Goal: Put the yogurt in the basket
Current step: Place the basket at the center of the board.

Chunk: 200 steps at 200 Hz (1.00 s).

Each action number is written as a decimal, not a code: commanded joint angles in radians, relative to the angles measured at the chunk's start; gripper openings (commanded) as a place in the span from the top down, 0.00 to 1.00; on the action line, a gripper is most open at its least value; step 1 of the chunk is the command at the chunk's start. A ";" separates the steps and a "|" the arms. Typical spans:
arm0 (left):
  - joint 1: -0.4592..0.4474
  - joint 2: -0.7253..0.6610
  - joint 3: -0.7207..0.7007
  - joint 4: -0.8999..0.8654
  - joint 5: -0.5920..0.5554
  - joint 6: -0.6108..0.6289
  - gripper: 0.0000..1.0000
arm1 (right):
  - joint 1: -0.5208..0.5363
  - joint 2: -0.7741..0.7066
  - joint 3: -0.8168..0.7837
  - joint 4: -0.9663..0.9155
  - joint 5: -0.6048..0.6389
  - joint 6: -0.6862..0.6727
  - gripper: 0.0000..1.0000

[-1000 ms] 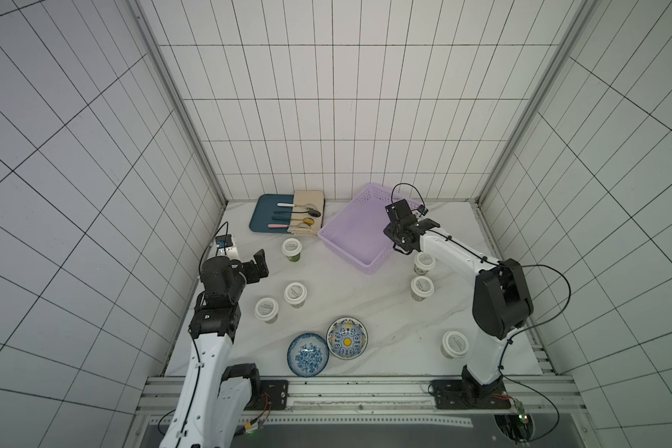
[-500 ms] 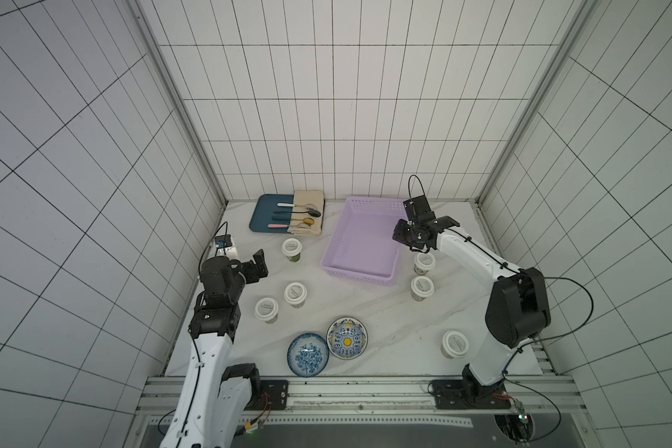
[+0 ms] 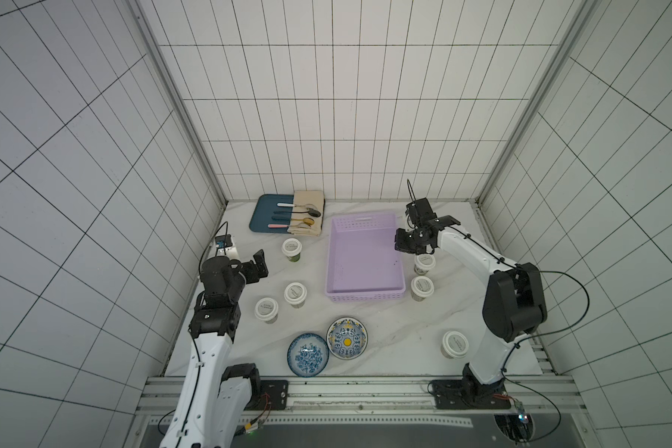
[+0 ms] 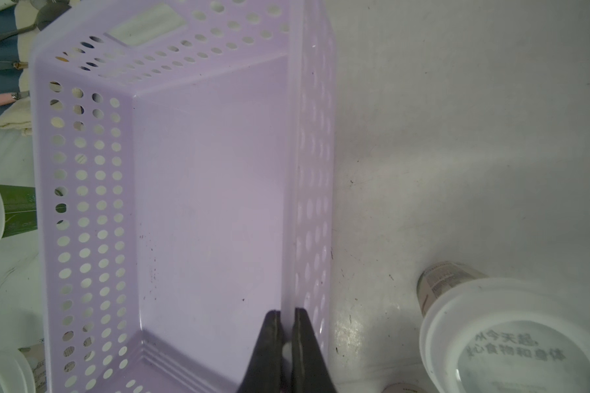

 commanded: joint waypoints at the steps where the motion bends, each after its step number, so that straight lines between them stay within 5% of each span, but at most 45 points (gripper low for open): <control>1: 0.002 -0.003 0.008 0.015 0.017 -0.001 0.02 | -0.004 0.037 0.021 -0.007 -0.038 -0.060 0.96; 49: 0.004 0.003 0.015 0.007 0.025 -0.007 0.02 | -0.006 0.104 0.060 -0.016 -0.028 -0.056 0.91; 95: 0.000 0.011 0.020 0.003 0.030 -0.008 0.02 | -0.007 0.099 0.048 -0.016 -0.009 -0.050 0.67; 200: -0.006 0.032 0.046 -0.023 0.050 -0.011 0.02 | -0.007 -0.190 -0.015 -0.089 0.133 -0.094 0.49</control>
